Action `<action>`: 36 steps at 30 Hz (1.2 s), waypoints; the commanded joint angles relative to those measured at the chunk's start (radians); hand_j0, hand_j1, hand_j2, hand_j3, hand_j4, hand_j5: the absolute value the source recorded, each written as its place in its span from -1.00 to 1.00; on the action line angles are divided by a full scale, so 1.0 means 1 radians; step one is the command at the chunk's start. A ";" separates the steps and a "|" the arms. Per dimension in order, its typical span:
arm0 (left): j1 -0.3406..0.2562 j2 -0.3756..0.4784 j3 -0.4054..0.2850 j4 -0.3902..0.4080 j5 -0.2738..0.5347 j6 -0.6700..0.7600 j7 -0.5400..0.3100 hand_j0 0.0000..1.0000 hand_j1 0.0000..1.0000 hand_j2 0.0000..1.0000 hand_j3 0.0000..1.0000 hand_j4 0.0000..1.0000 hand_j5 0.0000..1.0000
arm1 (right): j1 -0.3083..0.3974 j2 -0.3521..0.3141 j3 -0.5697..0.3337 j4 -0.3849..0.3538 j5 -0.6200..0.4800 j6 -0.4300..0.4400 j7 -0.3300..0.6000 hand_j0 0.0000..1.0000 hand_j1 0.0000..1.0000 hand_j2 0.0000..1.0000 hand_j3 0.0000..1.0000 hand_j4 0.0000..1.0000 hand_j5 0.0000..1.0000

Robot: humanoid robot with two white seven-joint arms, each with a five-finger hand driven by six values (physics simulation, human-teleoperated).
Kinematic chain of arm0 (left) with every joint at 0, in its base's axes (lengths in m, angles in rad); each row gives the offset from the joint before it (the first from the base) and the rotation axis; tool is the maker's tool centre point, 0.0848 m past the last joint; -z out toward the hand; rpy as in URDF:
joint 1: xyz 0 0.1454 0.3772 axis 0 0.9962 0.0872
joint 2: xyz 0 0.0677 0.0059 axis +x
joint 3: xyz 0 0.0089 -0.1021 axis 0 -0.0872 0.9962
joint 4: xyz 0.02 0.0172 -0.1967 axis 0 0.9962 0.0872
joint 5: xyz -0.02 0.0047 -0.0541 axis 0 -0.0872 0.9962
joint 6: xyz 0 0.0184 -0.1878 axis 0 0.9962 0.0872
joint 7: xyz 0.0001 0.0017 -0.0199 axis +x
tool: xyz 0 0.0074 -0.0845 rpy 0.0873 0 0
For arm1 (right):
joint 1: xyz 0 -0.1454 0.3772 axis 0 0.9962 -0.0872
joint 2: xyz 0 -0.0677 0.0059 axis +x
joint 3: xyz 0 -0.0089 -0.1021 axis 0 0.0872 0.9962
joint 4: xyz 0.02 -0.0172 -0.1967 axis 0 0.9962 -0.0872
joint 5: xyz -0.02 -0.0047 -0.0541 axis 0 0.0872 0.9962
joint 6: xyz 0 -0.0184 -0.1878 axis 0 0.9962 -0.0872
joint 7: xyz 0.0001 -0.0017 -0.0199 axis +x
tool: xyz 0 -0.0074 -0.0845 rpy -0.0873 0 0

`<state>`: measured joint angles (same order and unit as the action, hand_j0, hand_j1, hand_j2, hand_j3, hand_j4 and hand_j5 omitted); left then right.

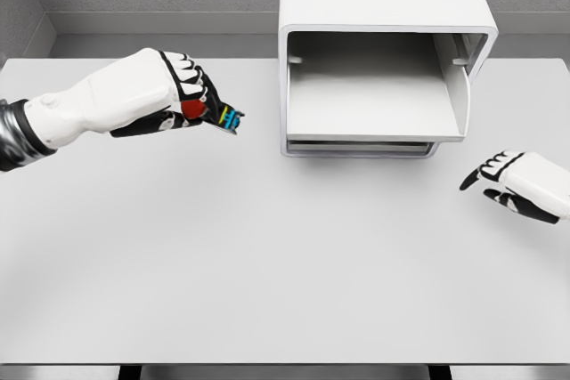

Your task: Slide open multi-storey tabletop storage cabinets and put open load switch and slide close multi-storey tabletop storage cabinets

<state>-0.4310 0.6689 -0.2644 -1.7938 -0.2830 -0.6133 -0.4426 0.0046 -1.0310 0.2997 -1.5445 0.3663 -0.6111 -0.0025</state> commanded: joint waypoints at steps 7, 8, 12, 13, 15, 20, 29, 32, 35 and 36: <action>-0.009 -0.014 0.001 -0.006 0.015 0.002 0.001 -0.17 -0.17 -0.17 -0.17 -0.17 -0.17 | 0.003 0.035 0.003 -0.003 0.025 0.000 0.003 0.12 0.12 0.12 0.12 0.12 0.12; -0.009 -0.021 0.001 -0.006 0.013 0.002 0.001 -0.17 -0.17 -0.17 -0.17 -0.17 -0.17 | 0.003 0.035 0.001 -0.003 0.025 0.000 0.003 0.12 0.12 0.12 0.12 0.12 0.12; -0.011 -0.052 -0.002 -0.006 0.008 0.002 -0.001 -0.17 -0.17 -0.17 -0.17 -0.17 -0.17 | -0.003 0.049 -0.004 0.000 0.023 0.000 0.004 0.12 0.12 0.12 0.12 0.12 0.12; -0.011 -0.060 -0.004 -0.006 0.008 0.002 -0.001 -0.17 -0.17 -0.17 -0.17 -0.17 -0.17 | -0.003 0.051 -0.004 0.000 0.023 0.000 0.003 0.12 0.12 0.12 0.12 0.12 0.12; -0.015 -0.083 -0.006 -0.006 0.007 0.002 -0.001 -0.17 -0.17 -0.17 -0.17 -0.17 -0.17 | -0.006 0.051 -0.004 0.000 0.025 0.000 0.003 0.12 0.12 0.12 0.12 0.12 0.12; -0.021 -0.124 -0.007 -0.004 0.002 0.002 -0.001 -0.17 -0.17 -0.17 -0.17 -0.17 -0.17 | -0.008 0.051 -0.004 0.009 0.023 0.000 0.003 0.12 0.12 0.12 0.12 0.12 0.12; -0.043 -0.204 -0.012 0.007 -0.034 0.002 -0.005 -0.17 -0.17 -0.17 -0.17 -0.17 -0.17 | -0.012 0.089 -0.002 -0.003 0.025 0.000 0.003 0.12 0.12 0.12 0.12 0.12 0.12; -0.046 -0.224 -0.012 0.010 -0.036 0.002 -0.005 -0.17 -0.17 -0.17 -0.17 -0.17 -0.17 | -0.012 0.094 -0.001 -0.003 0.025 0.000 0.004 0.12 0.12 0.12 0.12 0.12 0.12; -0.048 -0.268 -0.012 0.019 -0.067 0.002 -0.005 -0.17 -0.17 -0.17 -0.17 -0.17 -0.17 | -0.014 0.095 -0.001 -0.005 0.025 0.000 0.004 0.13 0.13 0.13 0.13 0.13 0.13; -0.049 -0.278 -0.013 0.022 -0.074 0.002 -0.005 -0.17 -0.17 -0.17 -0.17 -0.17 -0.17 | -0.014 0.098 -0.001 -0.005 0.025 0.000 0.004 0.13 0.13 0.13 0.13 0.13 0.13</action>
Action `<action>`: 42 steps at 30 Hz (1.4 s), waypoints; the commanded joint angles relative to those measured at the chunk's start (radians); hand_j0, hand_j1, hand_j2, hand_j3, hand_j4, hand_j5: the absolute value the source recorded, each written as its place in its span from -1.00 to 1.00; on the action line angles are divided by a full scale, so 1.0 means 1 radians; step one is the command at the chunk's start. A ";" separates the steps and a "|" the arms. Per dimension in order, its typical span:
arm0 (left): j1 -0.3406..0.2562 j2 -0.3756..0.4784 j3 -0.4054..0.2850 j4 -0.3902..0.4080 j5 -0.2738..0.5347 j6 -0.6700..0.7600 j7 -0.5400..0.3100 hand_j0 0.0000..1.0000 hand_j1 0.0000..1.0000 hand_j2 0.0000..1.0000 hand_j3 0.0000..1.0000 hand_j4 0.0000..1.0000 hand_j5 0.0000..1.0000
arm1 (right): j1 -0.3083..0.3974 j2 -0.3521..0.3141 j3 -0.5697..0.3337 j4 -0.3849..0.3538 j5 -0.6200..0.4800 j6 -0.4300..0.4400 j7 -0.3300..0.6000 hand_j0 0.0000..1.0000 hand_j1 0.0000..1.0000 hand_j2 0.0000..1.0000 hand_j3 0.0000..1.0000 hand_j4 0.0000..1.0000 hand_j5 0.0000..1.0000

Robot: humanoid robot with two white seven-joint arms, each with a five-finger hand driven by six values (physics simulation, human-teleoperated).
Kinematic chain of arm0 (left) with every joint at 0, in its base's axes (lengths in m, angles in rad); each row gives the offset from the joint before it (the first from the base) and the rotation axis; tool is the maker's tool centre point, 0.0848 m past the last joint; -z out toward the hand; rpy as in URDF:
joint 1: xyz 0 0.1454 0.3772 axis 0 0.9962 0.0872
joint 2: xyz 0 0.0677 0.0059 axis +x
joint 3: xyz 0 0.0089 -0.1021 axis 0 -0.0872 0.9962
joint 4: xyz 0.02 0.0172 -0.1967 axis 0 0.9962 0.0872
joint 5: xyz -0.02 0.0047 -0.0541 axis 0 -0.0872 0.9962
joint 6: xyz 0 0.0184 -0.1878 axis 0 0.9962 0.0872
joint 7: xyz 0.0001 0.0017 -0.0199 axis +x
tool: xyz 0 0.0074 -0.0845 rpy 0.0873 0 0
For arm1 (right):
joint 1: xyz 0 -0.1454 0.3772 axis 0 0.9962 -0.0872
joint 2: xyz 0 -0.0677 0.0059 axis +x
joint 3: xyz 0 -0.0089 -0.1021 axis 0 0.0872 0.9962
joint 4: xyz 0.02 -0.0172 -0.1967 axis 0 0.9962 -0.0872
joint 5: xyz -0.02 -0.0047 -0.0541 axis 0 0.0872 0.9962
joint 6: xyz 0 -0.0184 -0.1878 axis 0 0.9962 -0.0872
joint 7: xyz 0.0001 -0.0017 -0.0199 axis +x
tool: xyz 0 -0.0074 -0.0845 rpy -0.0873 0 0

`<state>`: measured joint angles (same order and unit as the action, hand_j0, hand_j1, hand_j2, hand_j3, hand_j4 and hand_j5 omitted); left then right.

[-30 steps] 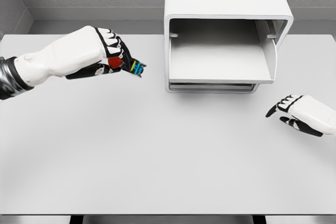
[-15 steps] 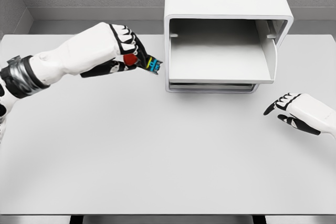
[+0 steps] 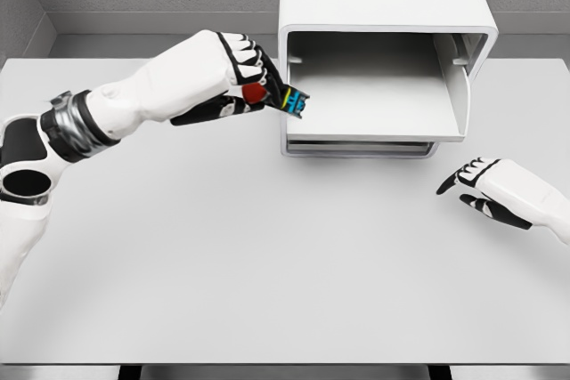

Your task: Slide open multi-storey tabletop storage cabinets and put open load switch and slide close multi-storey tabletop storage cabinets

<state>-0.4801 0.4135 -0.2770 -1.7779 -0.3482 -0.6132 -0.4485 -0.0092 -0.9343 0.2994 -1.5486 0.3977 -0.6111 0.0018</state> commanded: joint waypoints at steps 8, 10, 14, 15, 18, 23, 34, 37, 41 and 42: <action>-0.002 -0.090 -0.030 0.037 -0.029 0.002 0.001 -0.17 -0.17 -0.17 -0.17 -0.17 -0.17 | -0.002 0.005 0.000 -0.022 -0.003 0.000 0.000 0.13 0.13 0.13 0.13 0.13 0.13; -0.002 -0.108 -0.037 0.037 -0.054 0.002 0.001 -0.17 -0.17 -0.17 -0.17 -0.17 -0.17 | -0.002 0.005 0.001 -0.036 -0.002 0.000 0.000 0.13 0.13 0.13 0.13 0.13 0.13; -0.002 -0.151 -0.036 0.038 -0.083 0.002 -0.001 -0.17 -0.17 -0.17 -0.17 -0.17 -0.17 | -0.002 0.012 0.001 -0.047 0.004 0.000 -0.002 0.13 0.13 0.13 0.13 0.13 0.13; -0.002 -0.163 -0.036 0.038 -0.097 0.002 -0.001 -0.17 -0.17 -0.17 -0.17 -0.17 -0.17 | 0.000 0.012 0.000 -0.056 0.006 0.000 -0.002 0.13 0.13 0.13 0.13 0.13 0.13; -0.012 -0.174 -0.039 0.046 -0.112 0.002 -0.001 -0.17 -0.17 -0.17 -0.17 -0.17 -0.17 | 0.000 0.014 0.000 -0.056 0.006 0.000 -0.002 0.13 0.13 0.13 0.13 0.13 0.13; -0.012 -0.223 -0.039 0.046 -0.166 0.002 -0.001 -0.17 -0.17 -0.17 -0.17 -0.17 -0.17 | 0.000 0.014 0.000 -0.058 0.006 0.000 -0.002 0.13 0.13 0.13 0.13 0.13 0.13; -0.012 -0.347 -0.039 0.068 -0.310 0.002 -0.003 -0.17 -0.17 -0.17 -0.17 -0.17 -0.17 | 0.000 0.014 0.000 -0.058 0.006 0.000 -0.002 0.13 0.13 0.13 0.13 0.13 0.13; -0.012 -0.371 -0.039 0.074 -0.334 0.002 -0.001 -0.17 -0.17 -0.17 -0.17 -0.17 -0.17 | 0.000 0.014 0.000 -0.056 0.006 0.000 -0.002 0.13 0.13 0.13 0.13 0.13 0.13; -0.012 -0.410 -0.039 0.094 -0.379 0.002 -0.003 -0.17 -0.17 -0.17 -0.17 -0.17 -0.17 | 0.000 0.014 0.000 -0.056 0.006 0.000 -0.002 0.14 0.14 0.14 0.14 0.14 0.14; -0.012 -0.410 -0.039 0.110 -0.380 0.002 -0.003 -0.17 -0.17 -0.17 -0.17 -0.17 -0.17 | 0.000 0.014 0.000 -0.056 0.006 0.000 -0.002 0.14 0.14 0.14 0.14 0.14 0.14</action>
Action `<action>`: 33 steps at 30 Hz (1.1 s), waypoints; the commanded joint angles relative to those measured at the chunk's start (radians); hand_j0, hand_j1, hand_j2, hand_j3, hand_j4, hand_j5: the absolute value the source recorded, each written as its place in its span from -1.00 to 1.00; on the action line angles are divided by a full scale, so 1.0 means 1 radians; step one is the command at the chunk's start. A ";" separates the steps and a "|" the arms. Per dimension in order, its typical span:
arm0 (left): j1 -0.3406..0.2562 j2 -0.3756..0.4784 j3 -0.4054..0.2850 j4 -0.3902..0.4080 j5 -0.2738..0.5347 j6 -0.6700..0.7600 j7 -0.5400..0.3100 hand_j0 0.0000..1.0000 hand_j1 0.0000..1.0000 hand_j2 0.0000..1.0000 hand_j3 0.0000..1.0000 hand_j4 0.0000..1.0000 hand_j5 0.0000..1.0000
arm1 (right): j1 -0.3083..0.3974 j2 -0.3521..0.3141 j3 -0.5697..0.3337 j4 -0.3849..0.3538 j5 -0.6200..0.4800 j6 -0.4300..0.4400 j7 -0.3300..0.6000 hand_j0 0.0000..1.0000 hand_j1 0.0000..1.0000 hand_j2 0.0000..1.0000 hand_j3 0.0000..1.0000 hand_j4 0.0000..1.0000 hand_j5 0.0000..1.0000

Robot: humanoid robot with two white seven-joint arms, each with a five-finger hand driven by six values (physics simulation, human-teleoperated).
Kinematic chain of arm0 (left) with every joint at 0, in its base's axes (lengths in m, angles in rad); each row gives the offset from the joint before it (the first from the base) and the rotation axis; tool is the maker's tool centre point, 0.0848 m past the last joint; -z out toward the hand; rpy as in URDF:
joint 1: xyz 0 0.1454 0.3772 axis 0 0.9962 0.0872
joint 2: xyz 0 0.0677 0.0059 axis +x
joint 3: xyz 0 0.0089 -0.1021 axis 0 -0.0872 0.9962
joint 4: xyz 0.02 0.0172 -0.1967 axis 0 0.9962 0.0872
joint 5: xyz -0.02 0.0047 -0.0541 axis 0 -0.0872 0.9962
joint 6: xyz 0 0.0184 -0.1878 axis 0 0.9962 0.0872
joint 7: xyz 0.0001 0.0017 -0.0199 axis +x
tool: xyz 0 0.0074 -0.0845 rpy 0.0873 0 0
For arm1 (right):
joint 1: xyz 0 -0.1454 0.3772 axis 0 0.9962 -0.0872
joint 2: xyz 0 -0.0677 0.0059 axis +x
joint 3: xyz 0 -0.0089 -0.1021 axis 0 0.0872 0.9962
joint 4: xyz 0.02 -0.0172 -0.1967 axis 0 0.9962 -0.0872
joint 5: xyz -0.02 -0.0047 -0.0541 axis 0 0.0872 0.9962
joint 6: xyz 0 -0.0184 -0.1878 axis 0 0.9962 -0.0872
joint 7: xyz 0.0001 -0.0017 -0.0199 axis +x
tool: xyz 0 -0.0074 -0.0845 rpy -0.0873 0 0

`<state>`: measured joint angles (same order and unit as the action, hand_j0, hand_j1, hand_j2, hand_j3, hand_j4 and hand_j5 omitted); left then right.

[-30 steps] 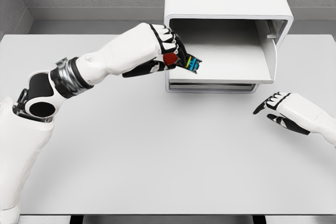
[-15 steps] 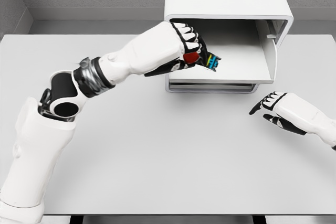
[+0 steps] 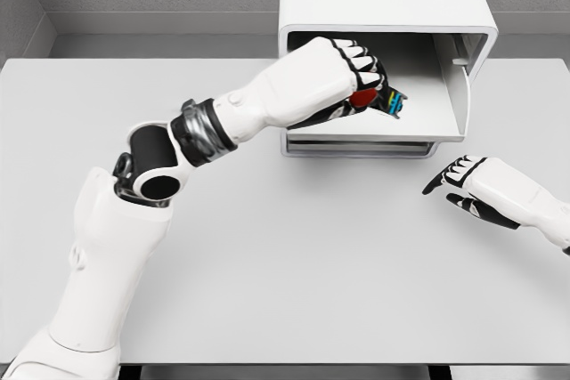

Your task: Slide open multi-storey tabletop storage cabinets and put open load switch and slide close multi-storey tabletop storage cabinets

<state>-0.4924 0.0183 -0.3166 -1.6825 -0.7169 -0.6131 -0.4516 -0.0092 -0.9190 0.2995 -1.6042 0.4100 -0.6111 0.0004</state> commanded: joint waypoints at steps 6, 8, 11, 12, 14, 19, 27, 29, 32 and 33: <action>-0.002 -0.018 -0.018 0.064 -0.039 0.002 0.001 -0.17 -0.17 -0.17 -0.17 -0.17 -0.17 | 0.000 -0.001 0.000 0.000 -0.007 0.000 0.000 0.14 0.14 0.14 0.14 0.14 0.14; -0.005 -0.018 -0.018 0.073 -0.055 0.002 0.002 -0.17 -0.17 -0.17 -0.17 -0.17 -0.17 | 0.000 -0.001 0.000 0.000 -0.007 0.000 0.000 0.14 0.14 0.14 0.14 0.14 0.14; -0.012 -0.018 -0.021 0.089 -0.056 0.002 0.001 -0.17 -0.17 -0.17 -0.17 -0.17 -0.17 | 0.000 -0.001 0.000 -0.002 -0.007 0.000 0.000 0.14 0.14 0.14 0.14 0.14 0.14; -0.014 -0.018 -0.021 0.095 -0.056 0.002 0.001 -0.17 -0.17 -0.17 -0.17 -0.17 -0.17 | 0.000 -0.001 0.000 -0.002 -0.007 0.000 0.000 0.14 0.14 0.14 0.14 0.14 0.14; -0.015 -0.018 -0.021 0.096 -0.056 0.002 0.001 -0.17 -0.17 -0.17 -0.17 -0.17 -0.17 | 0.000 -0.001 0.000 0.000 -0.007 0.000 0.000 0.15 0.15 0.15 0.15 0.15 0.15; -0.020 -0.018 -0.021 0.109 -0.056 0.002 0.001 -0.16 -0.16 -0.16 -0.16 -0.16 -0.16 | 0.000 -0.001 -0.002 0.000 -0.007 0.000 0.000 0.16 0.16 0.16 0.16 0.16 0.16; -0.031 -0.018 -0.033 0.116 -0.076 0.002 0.001 -0.13 -0.13 -0.13 -0.13 -0.13 -0.13 | 0.000 -0.001 -0.002 0.000 -0.007 0.000 0.000 0.16 0.16 0.16 0.16 0.16 0.16; -0.031 -0.018 -0.032 0.115 -0.076 0.002 0.001 -0.02 -0.02 -0.02 -0.02 -0.02 -0.02 | 0.000 -0.001 -0.002 0.000 -0.007 0.000 0.000 0.17 0.17 0.17 0.17 0.17 0.17; -0.031 -0.018 -0.029 0.115 -0.079 0.002 0.001 0.27 0.27 0.27 0.27 0.27 0.27 | -0.002 -0.001 -0.002 0.004 -0.007 0.000 0.000 0.17 0.17 0.17 0.17 0.17 0.17; -0.031 -0.018 -0.029 0.115 -0.079 0.002 0.001 0.28 0.28 0.28 0.28 0.28 0.28 | -0.002 -0.001 -0.002 0.003 -0.007 0.000 0.000 0.17 0.17 0.17 0.17 0.17 0.17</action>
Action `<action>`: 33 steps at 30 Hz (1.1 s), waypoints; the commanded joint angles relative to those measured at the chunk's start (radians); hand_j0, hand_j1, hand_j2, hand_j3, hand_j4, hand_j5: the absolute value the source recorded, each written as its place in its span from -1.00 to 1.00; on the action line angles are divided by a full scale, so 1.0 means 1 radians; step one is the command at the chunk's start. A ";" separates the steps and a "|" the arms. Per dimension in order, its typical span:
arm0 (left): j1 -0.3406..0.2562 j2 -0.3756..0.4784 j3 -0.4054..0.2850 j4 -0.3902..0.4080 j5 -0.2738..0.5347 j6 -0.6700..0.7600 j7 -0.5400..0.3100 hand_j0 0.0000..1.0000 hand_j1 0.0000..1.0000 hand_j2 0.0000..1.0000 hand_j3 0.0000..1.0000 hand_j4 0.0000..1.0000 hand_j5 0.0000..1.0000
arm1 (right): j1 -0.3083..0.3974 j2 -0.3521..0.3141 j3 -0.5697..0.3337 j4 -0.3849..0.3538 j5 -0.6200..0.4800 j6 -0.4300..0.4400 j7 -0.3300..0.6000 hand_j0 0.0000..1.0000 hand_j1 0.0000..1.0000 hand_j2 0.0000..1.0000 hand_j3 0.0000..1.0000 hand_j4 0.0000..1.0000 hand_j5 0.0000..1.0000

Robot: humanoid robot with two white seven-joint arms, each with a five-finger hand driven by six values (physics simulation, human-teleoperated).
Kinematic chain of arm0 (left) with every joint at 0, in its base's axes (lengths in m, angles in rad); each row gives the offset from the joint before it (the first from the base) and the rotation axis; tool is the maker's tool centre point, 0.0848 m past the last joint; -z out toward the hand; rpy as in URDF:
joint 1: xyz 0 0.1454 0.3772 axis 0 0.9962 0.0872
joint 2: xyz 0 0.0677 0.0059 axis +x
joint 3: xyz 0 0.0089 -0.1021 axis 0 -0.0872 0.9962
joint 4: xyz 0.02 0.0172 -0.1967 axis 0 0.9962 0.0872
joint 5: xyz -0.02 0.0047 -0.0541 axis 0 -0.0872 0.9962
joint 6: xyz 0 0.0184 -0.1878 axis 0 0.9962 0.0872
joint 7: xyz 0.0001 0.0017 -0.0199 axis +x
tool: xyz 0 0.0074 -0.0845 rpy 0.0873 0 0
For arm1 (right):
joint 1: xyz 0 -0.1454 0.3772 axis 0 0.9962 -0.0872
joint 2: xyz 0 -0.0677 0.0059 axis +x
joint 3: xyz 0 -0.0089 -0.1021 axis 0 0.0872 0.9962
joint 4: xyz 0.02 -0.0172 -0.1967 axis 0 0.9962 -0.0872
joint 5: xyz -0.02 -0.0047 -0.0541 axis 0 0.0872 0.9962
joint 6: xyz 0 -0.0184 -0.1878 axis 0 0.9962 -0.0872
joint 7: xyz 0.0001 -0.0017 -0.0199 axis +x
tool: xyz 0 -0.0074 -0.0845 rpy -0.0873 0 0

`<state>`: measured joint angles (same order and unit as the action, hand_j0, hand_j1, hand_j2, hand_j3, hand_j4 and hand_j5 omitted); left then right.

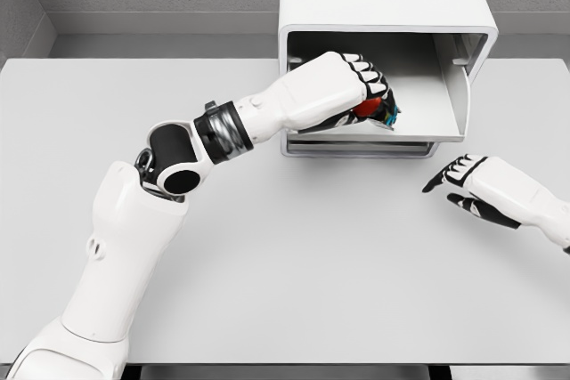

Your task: Slide open multi-storey tabletop storage cabinets and put open load switch and slide close multi-storey tabletop storage cabinets

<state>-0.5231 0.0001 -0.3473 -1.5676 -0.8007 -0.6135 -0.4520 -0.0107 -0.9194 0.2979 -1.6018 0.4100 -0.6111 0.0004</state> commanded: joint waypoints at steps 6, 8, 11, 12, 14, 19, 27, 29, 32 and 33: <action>0.003 0.000 -0.001 -0.005 0.005 0.003 0.003 0.44 0.44 0.44 0.44 0.44 0.44 | 0.000 -0.002 0.000 0.000 -0.007 0.000 0.000 0.17 0.17 0.17 0.17 0.17 0.17; 0.003 0.000 -0.001 -0.006 0.003 0.003 0.003 0.48 0.48 0.48 0.48 0.48 0.48 | 0.000 -0.002 0.000 0.000 -0.007 0.000 0.000 0.17 0.17 0.17 0.17 0.17 0.17; 0.003 0.000 -0.001 -0.006 0.003 0.003 0.003 0.49 0.49 0.49 0.49 0.49 0.49 | 0.000 -0.002 0.000 0.000 -0.007 0.000 0.000 0.18 0.18 0.18 0.18 0.18 0.18; 0.003 0.000 -0.001 -0.008 0.003 0.003 0.003 0.49 0.49 0.49 0.49 0.49 0.49 | 0.000 -0.002 0.000 0.000 -0.007 0.000 0.000 0.19 0.19 0.19 0.19 0.19 0.19; 0.003 0.000 -0.001 -0.008 0.003 0.003 0.003 0.49 0.49 0.49 0.49 0.49 0.49 | 0.000 -0.002 0.000 0.000 -0.007 0.000 0.000 0.19 0.19 0.19 0.19 0.19 0.19; 0.003 0.000 -0.001 -0.009 0.003 0.003 0.003 0.49 0.49 0.49 0.49 0.49 0.49 | 0.000 -0.002 0.000 0.002 -0.007 0.000 0.000 0.19 0.19 0.19 0.19 0.19 0.19; -0.002 0.000 0.002 -0.012 0.005 0.003 0.003 0.55 0.55 0.55 0.55 0.55 0.55 | 0.000 -0.004 0.000 0.008 -0.007 0.000 0.000 0.19 0.19 0.19 0.19 0.19 0.19; -0.002 0.000 0.002 -0.011 0.005 0.003 0.003 0.56 0.56 0.56 0.56 0.56 0.56 | 0.000 -0.004 0.000 0.008 -0.005 0.000 0.000 0.19 0.19 0.19 0.19 0.19 0.19; -0.008 0.000 0.004 -0.006 0.003 0.003 0.003 0.61 0.61 0.61 0.61 0.61 0.61 | 0.000 -0.004 0.000 0.008 -0.005 0.000 0.000 0.19 0.19 0.19 0.19 0.19 0.19; -0.009 0.000 0.004 -0.005 0.005 0.003 0.003 0.62 0.62 0.62 0.62 0.62 0.62 | 0.000 -0.006 0.000 0.008 -0.005 0.000 0.000 0.19 0.19 0.19 0.19 0.19 0.19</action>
<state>-0.5323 0.0001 -0.3445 -1.5750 -0.8032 -0.6132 -0.4502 -0.0107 -0.9227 0.2979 -1.5931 0.4112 -0.6111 0.0002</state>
